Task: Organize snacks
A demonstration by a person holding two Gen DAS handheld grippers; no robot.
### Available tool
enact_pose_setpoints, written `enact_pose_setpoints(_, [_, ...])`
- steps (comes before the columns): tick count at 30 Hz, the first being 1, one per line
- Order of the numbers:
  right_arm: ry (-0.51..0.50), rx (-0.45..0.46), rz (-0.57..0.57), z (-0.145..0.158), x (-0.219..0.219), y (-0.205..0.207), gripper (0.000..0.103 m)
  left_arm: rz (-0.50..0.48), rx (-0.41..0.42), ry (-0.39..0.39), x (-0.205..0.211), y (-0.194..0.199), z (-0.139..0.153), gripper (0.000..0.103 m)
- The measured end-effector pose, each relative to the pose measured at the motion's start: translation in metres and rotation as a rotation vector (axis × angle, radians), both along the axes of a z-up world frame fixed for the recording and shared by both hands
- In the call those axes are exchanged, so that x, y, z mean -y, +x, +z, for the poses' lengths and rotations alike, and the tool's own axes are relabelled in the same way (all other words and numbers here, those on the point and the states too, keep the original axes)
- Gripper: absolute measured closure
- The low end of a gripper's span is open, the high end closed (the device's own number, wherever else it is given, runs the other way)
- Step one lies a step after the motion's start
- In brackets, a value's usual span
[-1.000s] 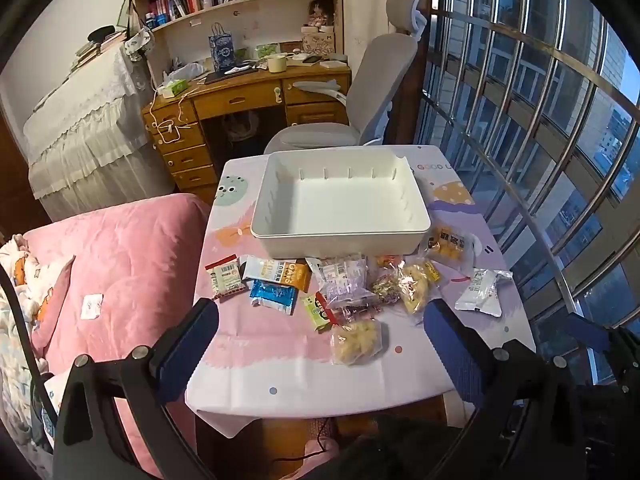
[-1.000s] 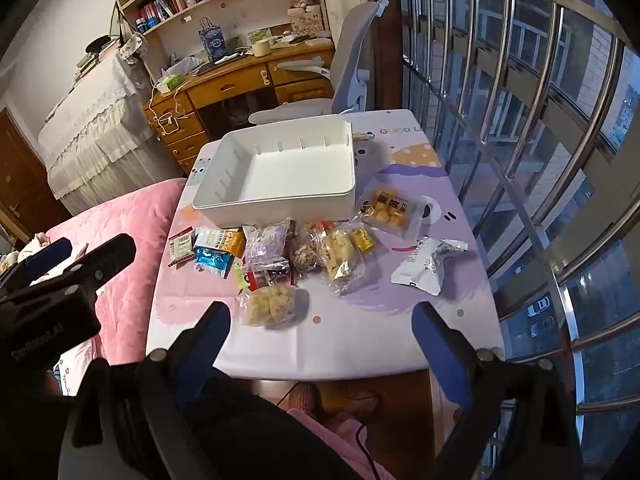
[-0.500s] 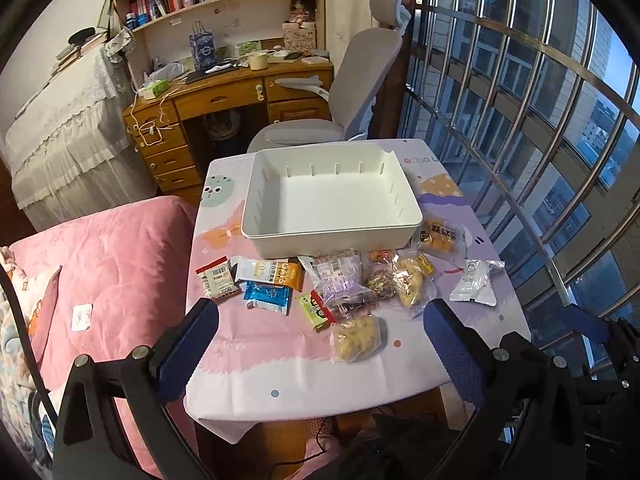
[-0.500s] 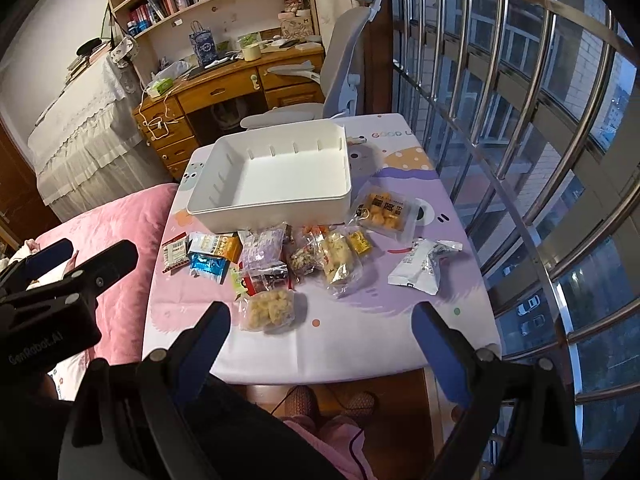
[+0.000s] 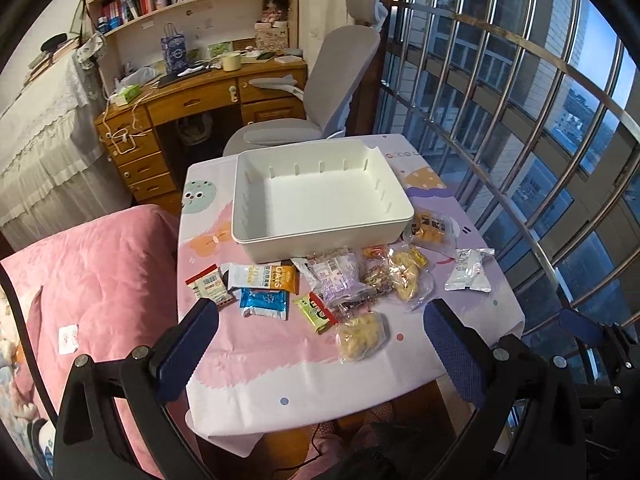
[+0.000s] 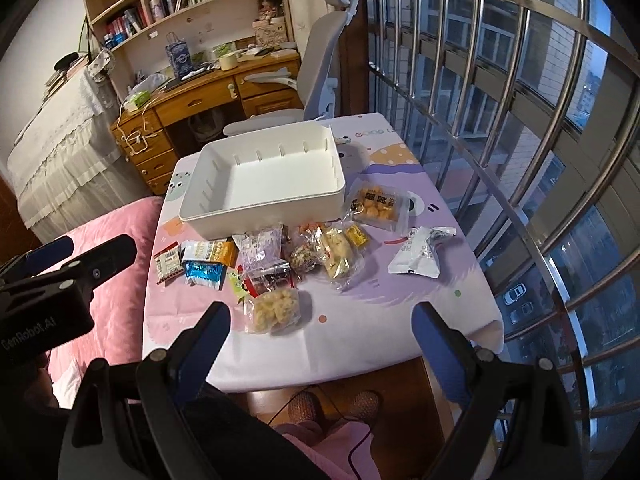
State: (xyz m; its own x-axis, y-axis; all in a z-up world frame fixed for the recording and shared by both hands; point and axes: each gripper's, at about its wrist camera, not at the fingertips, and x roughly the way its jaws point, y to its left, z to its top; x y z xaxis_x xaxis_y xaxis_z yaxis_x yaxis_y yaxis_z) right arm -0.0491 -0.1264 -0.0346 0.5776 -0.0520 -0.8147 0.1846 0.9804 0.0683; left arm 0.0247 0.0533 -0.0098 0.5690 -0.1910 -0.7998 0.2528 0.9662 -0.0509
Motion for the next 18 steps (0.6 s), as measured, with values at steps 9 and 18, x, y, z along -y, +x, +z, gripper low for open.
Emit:
enact_pose_setpoints(9, [-0.027,0.01,-0.055,-0.007,0.002,0.006,0.01,-0.026,-0.033,-0.044,-0.007,0.016,-0.011,0.001])
enact_pose_setpoints(18, [-0.009,-0.044,-0.1,-0.031,0.029,0.023,0.01,0.013,-0.149,-0.023,0.0,0.042,-0.048,0.001])
